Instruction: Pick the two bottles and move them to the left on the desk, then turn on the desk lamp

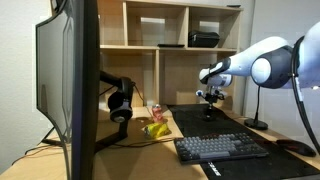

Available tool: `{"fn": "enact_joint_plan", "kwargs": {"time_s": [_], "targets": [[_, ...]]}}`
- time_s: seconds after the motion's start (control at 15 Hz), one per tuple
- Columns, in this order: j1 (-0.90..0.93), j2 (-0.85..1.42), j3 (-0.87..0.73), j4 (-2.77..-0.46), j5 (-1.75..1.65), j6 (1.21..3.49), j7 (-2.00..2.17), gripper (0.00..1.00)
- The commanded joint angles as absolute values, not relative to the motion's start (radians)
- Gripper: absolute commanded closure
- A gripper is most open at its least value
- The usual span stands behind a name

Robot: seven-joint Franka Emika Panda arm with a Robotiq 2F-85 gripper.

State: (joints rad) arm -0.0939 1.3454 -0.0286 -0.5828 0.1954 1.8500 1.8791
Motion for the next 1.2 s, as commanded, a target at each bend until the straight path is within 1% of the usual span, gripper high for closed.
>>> {"fn": "enact_joint_plan", "kwargs": {"time_s": [0.0, 0.07, 0.13, 0.53, 0.6, 0.67, 0.87, 1.13], "targets": [[-0.096, 1.363, -0.025, -0.550, 0.199, 1.818, 1.895, 0.54], [-0.099, 1.355, -0.022, -0.552, 0.202, 1.817, 1.893, 0.53], [-0.098, 1.349, -0.026, -0.552, 0.200, 1.820, 1.903, 0.48], [-0.097, 1.303, -0.052, -0.545, 0.185, 1.821, 1.946, 0.05], [-0.093, 1.295, -0.065, -0.540, 0.176, 1.817, 1.959, 0.02], [-0.092, 1.283, -0.073, -0.539, 0.170, 1.815, 1.973, 0.00], [-0.087, 1.232, -0.102, -0.549, 0.148, 1.795, 2.015, 0.00], [-0.105, 1.151, -0.098, -0.569, 0.173, 1.729, 2.055, 0.00]]}}
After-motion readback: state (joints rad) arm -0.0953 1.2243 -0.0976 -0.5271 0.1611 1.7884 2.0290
